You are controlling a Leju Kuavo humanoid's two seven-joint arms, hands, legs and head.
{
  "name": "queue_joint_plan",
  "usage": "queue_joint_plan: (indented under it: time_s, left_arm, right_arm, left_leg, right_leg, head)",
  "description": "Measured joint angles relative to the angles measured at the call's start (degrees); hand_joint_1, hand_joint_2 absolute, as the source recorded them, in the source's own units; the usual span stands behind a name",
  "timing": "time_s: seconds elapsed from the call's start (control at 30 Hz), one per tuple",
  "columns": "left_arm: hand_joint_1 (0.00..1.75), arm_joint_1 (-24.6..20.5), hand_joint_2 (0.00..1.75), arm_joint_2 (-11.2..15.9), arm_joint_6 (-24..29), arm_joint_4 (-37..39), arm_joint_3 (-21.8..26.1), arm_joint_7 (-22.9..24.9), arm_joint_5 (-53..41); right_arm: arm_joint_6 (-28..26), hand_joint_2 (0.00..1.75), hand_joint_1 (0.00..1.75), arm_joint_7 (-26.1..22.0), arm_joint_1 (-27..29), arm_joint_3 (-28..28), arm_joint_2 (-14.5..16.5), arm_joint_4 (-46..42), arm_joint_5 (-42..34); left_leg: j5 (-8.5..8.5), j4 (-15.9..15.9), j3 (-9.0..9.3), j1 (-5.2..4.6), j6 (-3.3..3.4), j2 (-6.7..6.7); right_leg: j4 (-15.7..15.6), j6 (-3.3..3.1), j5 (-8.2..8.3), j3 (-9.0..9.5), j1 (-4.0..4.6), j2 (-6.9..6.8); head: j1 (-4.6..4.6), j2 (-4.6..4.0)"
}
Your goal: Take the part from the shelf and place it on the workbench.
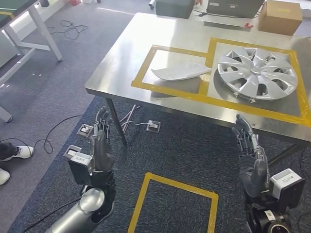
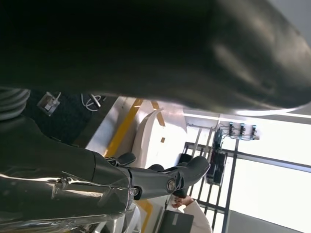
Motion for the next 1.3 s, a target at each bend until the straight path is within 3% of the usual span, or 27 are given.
queue_joint_plan:
  time_s: [0.07, 0.17, 0.2, 0.23, 0.3, 0.33, 0.37, 0.4, 0.47, 0.5, 0.57, 0.6, 0.67, 0.7, 0.73, 0.8, 0.83, 0.87, 0.9, 0.93, 1.0, 1.07, 1.1, 1.17, 1.2, 1.23, 1.3]
  left_arm:
    - [0.0, -0.1, 0.0, 0.0, 0.0, 0.0, 0.0, 0.0, 0.0]
    - [0.0, -0.3, 0.0, 0.0, 0.0, 0.0, 0.0, 0.0, 0.0]
    - [0.0, -0.3, 0.0, 0.1, 0.0, 0.0, 0.0, 0.0, 0.0]
    - [0.0, -0.3, 0.0, 0.1, 0.0, 0.0, 0.0, 0.1, 0.0]
    - [0.0, -0.3, 0.0, 0.2, 0.0, 0.0, 0.0, 0.2, -0.1]
    - [0.0, -0.3, 0.0, 0.2, 0.0, 0.0, 0.0, 0.2, -0.1]
    - [0.0, -0.2, 0.0, 0.2, 0.0, 0.0, 0.0, 0.3, -0.1]
    - [0.0, -0.2, 0.0, 0.2, 0.0, 0.0, 0.0, 0.3, -0.1]
    - [0.0, -0.3, 0.0, 0.3, 0.0, 0.0, 0.0, 0.5, -0.2]
    - [0.0, -0.3, 0.0, 0.3, 0.0, 0.0, 0.0, 0.6, -0.2]
    - [0.0, -0.5, 0.0, 0.3, 0.0, -0.1, 0.0, 0.8, -0.3]
    - [0.0, -0.5, 0.0, 0.3, 0.0, -0.1, 0.0, 0.9, -0.3]
    - [0.0, -0.5, 0.0, 0.4, 0.0, -0.1, 0.0, 1.0, -0.4]
    - [0.0, -0.5, 0.0, 0.4, 0.0, -0.1, 0.0, 1.0, -0.5]
    - [0.0, -0.5, 0.0, 0.4, 0.0, -0.1, 0.0, 1.1, -0.5]
    - [0.0, -0.5, 0.0, 0.4, 0.0, -0.1, 0.0, 1.1, -0.6]
    - [0.0, -0.5, 0.0, 0.4, 0.0, -0.1, 0.0, 1.1, -0.6]
    - [0.0, -0.4, 0.0, 0.4, 0.0, -0.1, 0.0, 1.1, -0.7]
    - [0.0, -0.4, 0.0, 0.4, 0.0, -0.1, 0.0, 1.1, -0.7]
    - [0.0, -0.3, 0.0, 0.4, 0.0, -0.1, 0.0, 1.1, -0.7]
    - [0.0, -0.3, 0.0, 0.4, 0.0, -0.1, 0.0, 1.2, -0.7]
    - [0.0, -0.2, 0.0, 0.4, 0.0, -0.1, 0.0, 1.2, -0.8]
    - [0.0, -0.2, 0.0, 0.4, 0.0, -0.1, 0.0, 1.2, -0.9]
    - [0.0, -0.2, 0.0, 0.4, 0.0, -0.2, 0.0, 1.2, -1.0]
    - [0.0, -0.1, 0.0, 0.5, 0.0, -0.2, 0.0, 1.2, -1.1]
    - [0.0, -0.1, 0.0, 0.5, 0.0, -0.2, 0.0, 1.3, -1.1]
    - [0.0, 0.1, 0.0, 0.5, 0.0, -0.2, 0.0, 1.4, -1.2]
  right_arm:
    - [0.0, 0.0, 0.0, 0.0, 0.0, 0.0, 0.0, 0.0, 0.0]
    - [0.0, 0.0, 0.0, -0.1, -0.1, 0.0, 0.0, 0.0, 0.0]
    - [0.0, 0.0, 0.0, -0.1, -0.1, 0.0, 0.0, 0.0, 0.0]
    - [0.0, 0.0, 0.0, -0.1, -0.2, 0.0, 0.0, 0.0, 0.0]
    - [0.0, 0.0, 0.0, -0.1, -0.2, 0.0, 0.0, 0.0, 0.0]
    - [0.0, 0.0, 0.0, -0.1, -0.1, 0.0, 0.0, 0.0, 0.0]
    - [0.0, 0.0, 0.0, -0.1, -0.1, 0.0, 0.0, 0.0, 0.0]
    - [0.0, 0.0, 0.0, 0.0, -0.1, 0.0, 0.0, 0.0, 0.0]
    - [0.0, 0.0, 0.0, 0.0, -0.1, 0.0, 0.0, 0.0, 0.0]
    - [-0.1, 0.0, 0.0, 0.0, -0.1, 0.0, 0.0, 0.0, 0.0]
    - [-0.1, 0.0, 0.0, 0.0, -0.1, 0.0, 0.0, 0.0, 0.1]
    - [-0.1, 0.0, 0.0, 0.0, -0.1, 0.0, 0.0, 0.0, 0.2]
    - [-0.2, 0.0, 0.0, 0.1, 0.1, 0.0, 0.0, 0.0, 0.4]
    - [-0.2, 0.0, 0.0, 0.1, 0.2, -0.1, 0.0, 0.0, 0.5]
    - [-0.2, 0.0, 0.0, 0.2, 0.4, -0.1, 0.0, 0.0, 0.6]
    - [-0.1, 0.0, 0.0, 0.3, 0.5, -0.1, 0.0, 0.0, 0.8]
    - [-0.1, 0.0, 0.0, 0.4, 0.6, -0.2, 0.0, 0.0, 0.8]
    - [-0.1, 0.0, 0.0, 0.4, 0.7, -0.2, 0.0, 0.0, 0.9]
    - [0.0, 0.0, 0.0, 0.5, 0.8, -0.2, 0.0, 0.0, 0.9]
    - [0.0, 0.0, 0.0, 0.6, 0.8, -0.2, 0.0, 0.0, 1.0]
    - [0.1, 0.0, 0.0, 0.7, 0.8, -0.3, 0.0, 0.0, 1.1]
    - [0.2, 0.0, 0.0, 0.9, 0.8, -0.4, 0.0, -0.1, 1.3]
    - [0.2, 0.0, 0.0, 1.0, 0.8, -0.4, 0.0, -0.1, 1.5]
    - [0.1, 0.0, 0.0, 1.2, 0.9, -0.5, 0.0, -0.2, 1.7]
    - [0.1, 0.0, 0.0, 1.2, 0.9, -0.5, 0.0, -0.2, 1.7]
    - [0.1, 0.0, 0.0, 1.2, 0.9, -0.5, 0.1, -0.2, 1.8]
    - [0.2, 0.0, 0.0, 1.3, 1.0, -0.6, 0.1, -0.2, 1.8]
  left_leg:
    - [0.99, -0.1, -0.37, -0.05, -0.65, 0.0]
    - [1.94, -0.4, -0.72, 0.0, -1.72, -0.04]
    - [0.7, 0.5, -1.28, 0.03, -1.98, -0.09]
    - [-1.7, 2.7, -2.19, 0.07, -2.17, -0.14]
    - [-8.03, 10.3, -4.57, 0.27, -2.43, -0.17]
    - [-9.89, 14.4, -5.43, 0.32, -2.55, -0.16]
    - [-10.14, 17.2, -5.67, 0.32, -2.62, -0.17]
    - [-8.99, 18.4, -5.1, 0.32, -2.6, -0.17]
    - [-5.56, 14.4, -0.88, 0.3, -2.29, -0.17]
    - [-5.04, 10.1, 2.43, 0.2, -2.04, -0.18]
    - [-6.12, 1.9, 7.8, -0.12, -1.43, -0.18]
    - [-6.68, -0.3, 8.96, -0.37, -1.16, -0.19]
    - [-6.12, -1.2, 8.59, -0.43, -0.34, -0.06]
    - [-5.64, -1.3, 8.16, -0.36, 0.13, 0.05]
    - [-5.06, -1.4, 7.63, -0.23, 0.66, 0.17]
    - [-3.95, -1.4, 6.39, -0.21, 1.22, 0.3]
    - [-3.37, -1.4, 5.68, -0.23, 1.3, 0.31]
    - [-2.81, -1.3, 4.93, -0.25, 1.26, 0.32]
    - [-2.28, -1.2, 4.15, -0.26, 1.19, 0.32]
    - [-1.79, -1.0, 3.37, -0.25, 1.07, 0.31]
    - [-0.96, -0.6, 2.05, -0.29, 0.64, 0.25]
    - [-0.23, -0.4, 1.31, -0.45, 0.01, 0.21]
    - [0.15, -0.4, 1.14, -0.48, -0.34, 0.21]
    - [0.77, -0.3, 0.87, -0.36, -1.05, 0.2]
    - [0.18, 0.2, 0.48, -0.26, -1.39, 0.13]
    - [-1.38, 1.8, -0.25, -0.18, -1.7, 0.05]
    - [-6.76, 8.4, -2.86, -0.07, -2.26, -0.07]
  right_leg:
    - [-6.1, -0.49, -0.03, 3.52, 0.31, 0.14]
    - [-7.4, -1.58, 0.87, 2.84, 0.46, 0.05]
    - [-7.6, -2.1, 1.49, 2.27, 0.35, -0.07]
    - [-7.8, -2.58, 2.21, 1.51, 0.23, -0.21]
    - [-7.7, -3.19, 3.6, -0.07, 0.31, -0.3]
    - [-7.6, -3.25, 4.28, -1.0, 0.4, -0.33]
    - [-7.5, -3.24, 4.93, -1.93, 0.48, -0.33]
    - [-7.3, -3.18, 5.52, -2.85, 0.54, -0.34]
    - [-6.8, -2.94, 6.5, -4.55, 0.6, -0.31]
    - [-6.5, -2.75, 6.89, -5.22, 0.69, -0.28]
    - [-6.1, -2.21, 7.77, -6.02, 0.79, -0.27]
    - [-6.1, -1.88, 8.27, -6.26, 0.75, -0.29]
    - [-6.1, -1.16, 8.84, -6.69, 0.55, -0.23]
    - [-5.3, -0.86, 7.85, -7.17, 0.47, -0.16]
    - [-3.5, -0.63, 5.77, -7.88, 0.44, -0.08]
    - [3.7, -0.28, -0.23, -9.81, 0.36, -0.03]
    - [7.7, -0.12, -2.42, -10.58, 0.34, -0.03]
    - [10.7, 0.0, -3.22, -10.81, 0.33, -0.03]
    - [11.9, 0.05, -2.65, -10.25, 0.32, -0.03]
    - [10.9, 0.02, -1.07, -8.71, 0.29, -0.03]
    - [3.6, -0.25, 1.52, -3.13, 0.3, -0.01]
    - [-4.4, -0.72, 1.06, 1.89, 0.5, 0.08]
    - [-6.5, -1.02, 0.38, 2.91, 0.67, 0.12]
    - [-7.4, -1.8, 0.68, 2.59, 0.73, 0.06]
    - [-7.5, -2.23, 1.18, 2.26, 0.66, 0.0]
    - [-7.6, -2.69, 1.71, 1.84, 0.53, -0.11]
    - [-7.7, -3.25, 2.79, 0.76, 0.43, -0.23]
  head:
    - [-0.08, 0.0]
    - [-0.07, 0.0]
    - [-0.08, 0.0]
    - [-0.15, 0.0]
    - [-0.41, 0.0]
    - [-0.54, 0.0]
    - [-0.6, 0.0]
    - [-0.66, 0.0]
    - [-0.77, 0.0]
    - [-0.87, 0.0]
    - [-0.93, 0.0]
    - [-0.95, 0.0]
    - [-0.88, 0.0]
    - [-0.81, 0.0]
    - [-0.6, 0.0]
    - [-0.18, 0.0]
    - [-0.06, 0.0]
    - [-0.03, 0.0]
    - [0.0, 0.0]
    - [0.01, 0.0]
    - [0.04, 0.0]
    - [-0.04, 0.0]
    - [-0.07, 0.0]
    - [-0.03, 0.0]
    - [0.02, 0.0]
    - [0.01, 0.0]
    - [-0.13, 0.0]
